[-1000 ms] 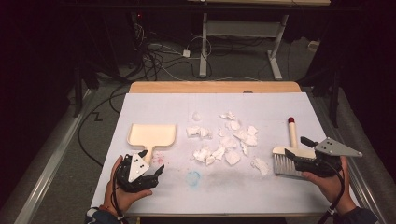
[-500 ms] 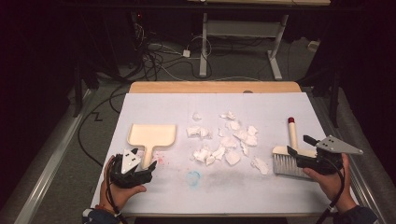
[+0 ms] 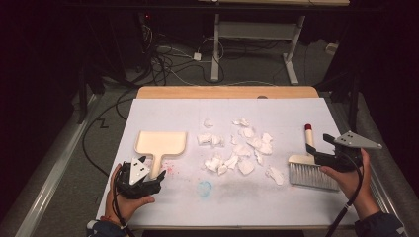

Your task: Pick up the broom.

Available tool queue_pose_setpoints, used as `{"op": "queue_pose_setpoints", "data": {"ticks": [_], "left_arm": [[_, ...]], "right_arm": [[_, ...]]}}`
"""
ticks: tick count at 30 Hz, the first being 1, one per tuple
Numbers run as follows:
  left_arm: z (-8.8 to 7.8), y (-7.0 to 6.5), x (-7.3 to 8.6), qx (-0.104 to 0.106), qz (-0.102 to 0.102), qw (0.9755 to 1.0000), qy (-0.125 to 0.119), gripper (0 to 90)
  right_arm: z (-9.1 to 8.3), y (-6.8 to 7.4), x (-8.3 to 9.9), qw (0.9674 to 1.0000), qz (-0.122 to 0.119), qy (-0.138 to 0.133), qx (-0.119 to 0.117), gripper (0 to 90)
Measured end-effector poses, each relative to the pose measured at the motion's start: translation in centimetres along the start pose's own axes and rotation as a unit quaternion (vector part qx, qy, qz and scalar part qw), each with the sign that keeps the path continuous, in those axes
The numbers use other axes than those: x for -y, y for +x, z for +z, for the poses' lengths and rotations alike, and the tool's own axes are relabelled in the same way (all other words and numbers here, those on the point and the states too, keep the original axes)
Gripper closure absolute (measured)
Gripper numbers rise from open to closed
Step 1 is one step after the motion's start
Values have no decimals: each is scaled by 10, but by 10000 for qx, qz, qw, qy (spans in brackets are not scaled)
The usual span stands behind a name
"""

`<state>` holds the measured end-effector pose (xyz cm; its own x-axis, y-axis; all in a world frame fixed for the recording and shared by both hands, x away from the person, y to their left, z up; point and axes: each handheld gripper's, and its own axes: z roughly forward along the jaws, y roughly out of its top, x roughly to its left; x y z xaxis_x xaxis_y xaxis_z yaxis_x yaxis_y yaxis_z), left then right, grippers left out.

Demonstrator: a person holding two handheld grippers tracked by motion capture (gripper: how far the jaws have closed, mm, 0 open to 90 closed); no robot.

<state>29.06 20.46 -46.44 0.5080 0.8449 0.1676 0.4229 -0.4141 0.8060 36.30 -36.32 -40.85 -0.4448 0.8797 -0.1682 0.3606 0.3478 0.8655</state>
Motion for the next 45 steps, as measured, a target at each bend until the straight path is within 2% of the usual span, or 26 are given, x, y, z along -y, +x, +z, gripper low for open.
{"op": "queue_pose_setpoints", "data": {"ticks": [5,6,7,8,11,14,16,17,19,21,22,23,25,29,33,38,45], "left_arm": [[2,1,1,-12,-54,9999,89,206],[2,0,1,-10,-51,9999,106,206],[2,0,1,2,-58,9999,94,206],[2,-2,0,25,-41,9999,88,206],[2,-3,0,28,-5,10000,95,206],[2,-4,0,63,11,9999,87,206],[3,-3,1,55,23,9999,135,206],[3,-2,1,76,5,9999,134,206],[3,-2,2,92,-7,9998,153,206],[3,-2,3,128,-2,9998,159,206],[3,-2,3,131,17,9998,169,206],[3,-2,3,138,28,9998,172,206],[3,-3,2,149,55,9997,184,206],[3,-4,2,168,103,9996,192,206],[4,-4,2,193,116,9995,211,206],[5,-4,2,204,152,9994,244,206],[6,-5,2,213,176,9992,276,206]], "right_arm": [[12,-8,-4,9995,93,302,33,304],[18,-10,-7,9983,188,535,138,315],[18,-10,-7,9983,188,535,138,315],[25,-13,-10,9963,326,783,141,328],[39,-19,-12,9909,508,1234,150,341],[51,-24,-9,9841,722,1613,169,352],[58,-26,-5,9782,827,1896,204,363],[58,-26,-5,9782,827,1896,204,363],[62,-28,0,9728,929,2111,224,362],[63,-30,3,9705,1065,2155,192,367],[66,-31,5,9676,1124,2254,152,373],[66,-31,5,9676,1124,2254,152,373],[69,-27,8,9646,1033,2422,164,386],[70,-26,13,9622,1046,2510,158,432],[69,-30,15,9627,1120,2460,140,491],[70,-28,14,9630,990,2501,139,532],[72,-27,14,9631,978,2502,164,542]]}}
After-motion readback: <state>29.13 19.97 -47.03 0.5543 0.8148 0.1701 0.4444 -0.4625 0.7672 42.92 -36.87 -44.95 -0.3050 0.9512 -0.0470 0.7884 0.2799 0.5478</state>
